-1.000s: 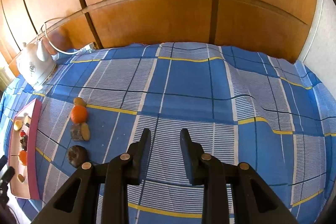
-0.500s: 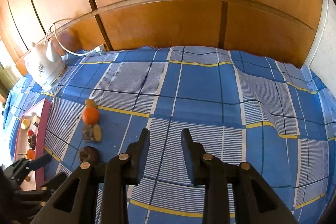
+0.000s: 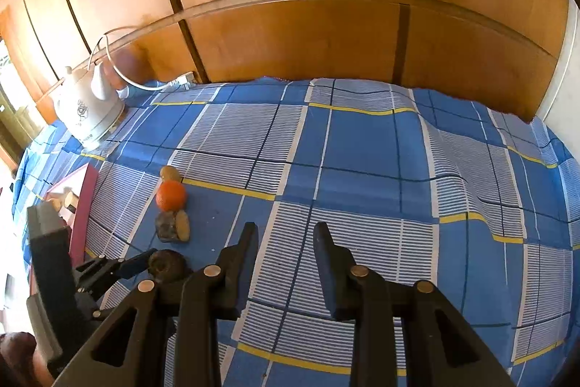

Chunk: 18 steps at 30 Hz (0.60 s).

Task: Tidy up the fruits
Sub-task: 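Grasp the dark round fruit with the left gripper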

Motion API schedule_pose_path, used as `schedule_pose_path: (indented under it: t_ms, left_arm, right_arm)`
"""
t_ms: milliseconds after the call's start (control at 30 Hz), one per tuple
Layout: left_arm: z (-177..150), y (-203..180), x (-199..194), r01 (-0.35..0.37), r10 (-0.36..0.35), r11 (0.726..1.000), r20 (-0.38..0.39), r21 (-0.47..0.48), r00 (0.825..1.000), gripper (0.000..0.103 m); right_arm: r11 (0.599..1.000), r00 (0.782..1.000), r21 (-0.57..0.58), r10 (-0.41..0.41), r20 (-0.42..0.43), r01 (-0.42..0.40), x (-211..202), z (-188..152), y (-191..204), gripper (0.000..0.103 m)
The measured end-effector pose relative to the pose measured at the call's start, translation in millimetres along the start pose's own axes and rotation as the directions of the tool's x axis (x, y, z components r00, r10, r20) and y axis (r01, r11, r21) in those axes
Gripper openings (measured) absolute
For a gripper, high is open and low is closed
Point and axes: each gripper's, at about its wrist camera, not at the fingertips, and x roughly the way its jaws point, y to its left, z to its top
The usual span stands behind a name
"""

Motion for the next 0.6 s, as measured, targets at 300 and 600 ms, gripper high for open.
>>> schedule_pose_path:
  t_ms: [300, 600]
  left_arm:
    - [-54, 7, -38, -0.007, 0.004, 0.998, 0.042, 0.055, 0.999, 0.047]
    - [-72, 10, -42, -0.021, 0.014, 0.996, 0.079, 0.084, 0.997, 0.046]
  right_arm:
    - [1.0, 1.0, -0.015, -0.014, -0.028, 0.014, 7, -4, 2, 0.032]
    - [0.999, 0.997, -0.034, -0.039, -0.06, 0.037, 17, -9, 3, 0.032]
